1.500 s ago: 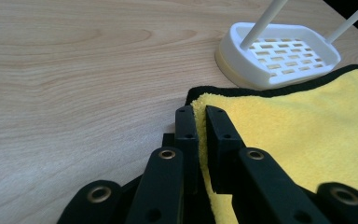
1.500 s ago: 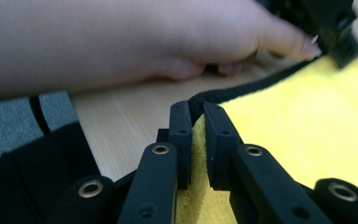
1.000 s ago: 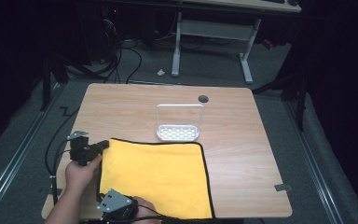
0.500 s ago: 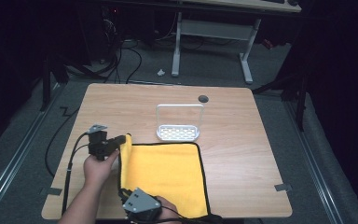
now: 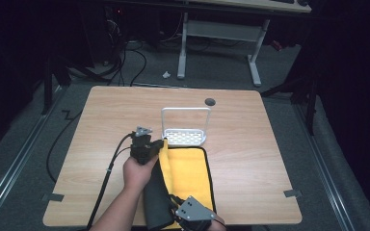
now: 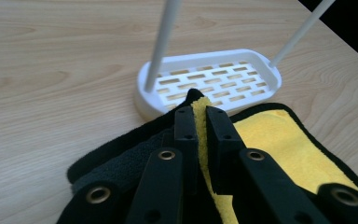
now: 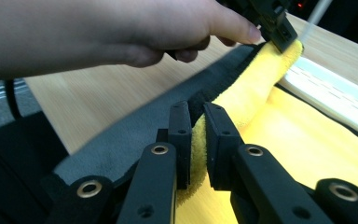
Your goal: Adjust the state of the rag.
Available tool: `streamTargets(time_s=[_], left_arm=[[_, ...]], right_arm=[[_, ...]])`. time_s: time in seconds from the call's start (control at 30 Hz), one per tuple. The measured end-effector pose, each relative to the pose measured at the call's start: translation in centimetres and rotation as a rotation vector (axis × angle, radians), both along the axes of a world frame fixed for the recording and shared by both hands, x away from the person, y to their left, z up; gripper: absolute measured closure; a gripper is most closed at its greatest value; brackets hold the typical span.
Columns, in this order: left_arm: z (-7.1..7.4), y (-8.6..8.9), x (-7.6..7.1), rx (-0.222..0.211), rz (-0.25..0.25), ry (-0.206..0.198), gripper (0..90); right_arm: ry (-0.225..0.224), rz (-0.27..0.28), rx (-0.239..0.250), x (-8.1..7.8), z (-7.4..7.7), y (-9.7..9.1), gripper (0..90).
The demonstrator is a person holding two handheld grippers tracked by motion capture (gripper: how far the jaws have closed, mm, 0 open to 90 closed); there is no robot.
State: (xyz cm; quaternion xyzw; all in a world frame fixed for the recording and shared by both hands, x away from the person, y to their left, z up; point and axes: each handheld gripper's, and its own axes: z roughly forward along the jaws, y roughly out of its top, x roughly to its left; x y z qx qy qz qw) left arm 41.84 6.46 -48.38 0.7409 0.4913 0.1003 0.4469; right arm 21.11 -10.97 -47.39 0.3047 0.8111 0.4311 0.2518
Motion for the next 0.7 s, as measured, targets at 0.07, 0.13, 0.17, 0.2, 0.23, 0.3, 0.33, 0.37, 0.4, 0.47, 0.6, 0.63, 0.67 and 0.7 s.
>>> streamTargets(time_s=[0.07,0.13,0.17,0.2,0.23,0.3,0.33,0.37,0.4,0.47,0.6,0.63,0.67,0.7], left_arm=[[0.0,-1.0,-0.1,0.003,-0.016,-0.003,83.6],[0.0,-2.0,-0.3,0.009,-0.028,-0.006,83.6],[0.1,-2.5,-0.4,0.010,-0.036,-0.011,83.6],[0.1,-3.1,-0.5,0.014,-0.044,-0.010,83.6],[0.2,-3.8,-0.5,0.016,-0.053,-0.015,83.6],[0.1,-4.8,-0.5,0.025,-0.062,-0.008,83.6],[0.1,-5.3,-0.5,0.037,-0.068,-0.006,83.5],[0.0,-5.8,-0.5,0.046,-0.071,-0.007,83.3],[0.0,-6.1,-0.5,0.052,-0.074,-0.006,83.1],[-0.1,-6.9,-0.5,0.052,-0.080,-0.006,83.0],[-0.2,-8.2,-0.3,0.072,-0.087,0.004,82.9],[-0.1,-8.4,-0.3,0.072,-0.093,0.005,82.9],[-0.1,-8.7,-0.3,0.074,-0.098,0.003,82.8],[-0.1,-8.9,-0.2,0.077,-0.102,0.002,82.8]], right_arm=[[0.006,-0.015,-0.003,-0.2,-0.1,-0.9,82.8],[0.009,-0.026,-0.005,-0.4,-0.2,-1.8,82.8],[0.012,-0.030,-0.007,-0.5,-0.2,-2.0,82.8],[0.013,-0.035,-0.007,-0.6,-0.2,-2.4,82.8],[0.013,-0.039,-0.011,-0.7,-0.3,-2.7,82.8],[0.011,-0.049,-0.020,-1.0,-0.5,-3.4,82.8],[0.017,-0.056,-0.025,-1.2,-0.7,-3.7,82.8],[0.018,-0.060,-0.032,-1.2,-0.9,-3.9,82.7],[0.024,-0.063,-0.034,-1.3,-1.1,-4.2,82.5],[0.038,-0.070,-0.041,-1.3,-1.5,-4.5,82.5],[0.049,-0.079,-0.045,-1.4,-1.8,-5.4,82.3],[0.051,-0.084,-0.040,-1.5,-1.8,-5.7,82.3],[0.048,-0.087,-0.041,-1.5,-1.8,-5.8,82.3],[0.051,-0.096,-0.040,-1.6,-1.7,-6.1,82.4]])
